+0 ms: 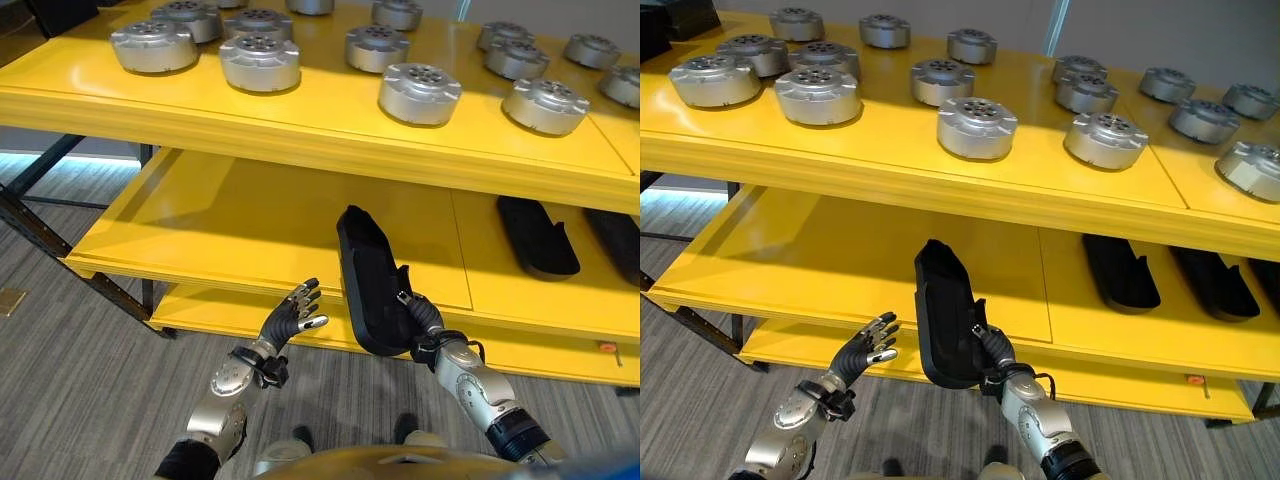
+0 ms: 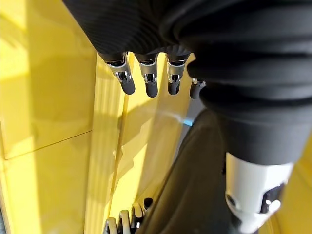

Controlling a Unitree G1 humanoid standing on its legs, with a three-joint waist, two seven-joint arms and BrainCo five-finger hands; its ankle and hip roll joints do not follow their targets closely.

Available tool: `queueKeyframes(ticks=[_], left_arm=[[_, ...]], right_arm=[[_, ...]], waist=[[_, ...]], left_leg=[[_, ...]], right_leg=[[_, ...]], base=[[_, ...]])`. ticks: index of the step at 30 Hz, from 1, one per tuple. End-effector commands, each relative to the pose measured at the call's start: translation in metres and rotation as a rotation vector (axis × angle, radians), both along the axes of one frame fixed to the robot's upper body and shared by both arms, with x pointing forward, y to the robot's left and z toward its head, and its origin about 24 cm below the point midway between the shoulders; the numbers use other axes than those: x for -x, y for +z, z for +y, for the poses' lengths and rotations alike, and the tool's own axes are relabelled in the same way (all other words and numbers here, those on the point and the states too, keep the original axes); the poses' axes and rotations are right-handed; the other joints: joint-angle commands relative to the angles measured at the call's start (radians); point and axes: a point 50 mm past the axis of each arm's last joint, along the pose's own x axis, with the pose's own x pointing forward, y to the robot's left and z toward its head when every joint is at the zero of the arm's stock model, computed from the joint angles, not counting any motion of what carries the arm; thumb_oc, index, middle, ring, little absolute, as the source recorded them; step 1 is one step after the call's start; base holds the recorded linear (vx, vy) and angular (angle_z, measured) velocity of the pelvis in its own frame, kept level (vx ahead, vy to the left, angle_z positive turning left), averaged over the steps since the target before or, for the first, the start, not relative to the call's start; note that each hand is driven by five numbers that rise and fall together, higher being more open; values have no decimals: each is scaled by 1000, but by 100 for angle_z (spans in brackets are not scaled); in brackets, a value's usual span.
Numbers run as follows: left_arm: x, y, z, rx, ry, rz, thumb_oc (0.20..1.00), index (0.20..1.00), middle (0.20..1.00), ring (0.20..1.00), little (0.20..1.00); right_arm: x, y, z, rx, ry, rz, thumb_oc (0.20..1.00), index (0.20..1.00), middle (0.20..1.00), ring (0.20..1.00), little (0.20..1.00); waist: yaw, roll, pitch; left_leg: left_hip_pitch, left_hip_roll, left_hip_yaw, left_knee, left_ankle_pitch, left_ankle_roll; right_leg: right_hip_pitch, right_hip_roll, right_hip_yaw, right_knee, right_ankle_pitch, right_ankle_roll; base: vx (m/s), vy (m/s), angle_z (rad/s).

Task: Move parts from the plastic box to the shelf.

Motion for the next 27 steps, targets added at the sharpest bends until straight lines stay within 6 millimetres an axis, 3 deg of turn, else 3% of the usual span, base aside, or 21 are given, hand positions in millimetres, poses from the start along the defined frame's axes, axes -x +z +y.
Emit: queueKeyframes(ticks=[1, 6, 18, 27], left_arm=[[-20, 26, -21, 59, -45, -138, 1000, 1000, 1000, 1000, 1000], [-19, 18, -21, 66, -42, -84, 1000, 1000, 1000, 1000, 1000], [-15, 12, -21, 64, -84, -31, 1000, 1000, 1000, 1000, 1000], [-28, 21, -22, 65, -143, -30, 1000, 1000, 1000, 1000, 1000]], right_arm=[[-33, 39, -17, -8, -46, -188, 200, 200, 200, 200, 200], [-63, 67, -35, 52, -119, -246, 200, 200, 200, 200, 200], [-102, 89, -71, 226, -246, -232, 200, 200, 200, 200, 200], [-135, 126, -100, 368, -327, -247, 200, 200, 200, 200, 200]], waist=[[0, 63, 19], [14, 61, 12], [54, 67, 23], [100, 98, 96]], left_leg=[[15, 147, 33, -1, 76, -63], [21, 149, 26, 6, 69, -69], [22, 143, 14, 1, 61, -69], [-65, 150, -17, 37, 81, -78]], right_leg=[[49, 29, -45, 59, -36, 6], [77, 43, -48, 56, -57, -10], [82, 39, -60, 51, -54, -4], [9, 25, -71, 117, -71, -2]], base=[[81, -87, -15], [63, -13, -3], [34, 13, 5], [-54, 1, 10]])
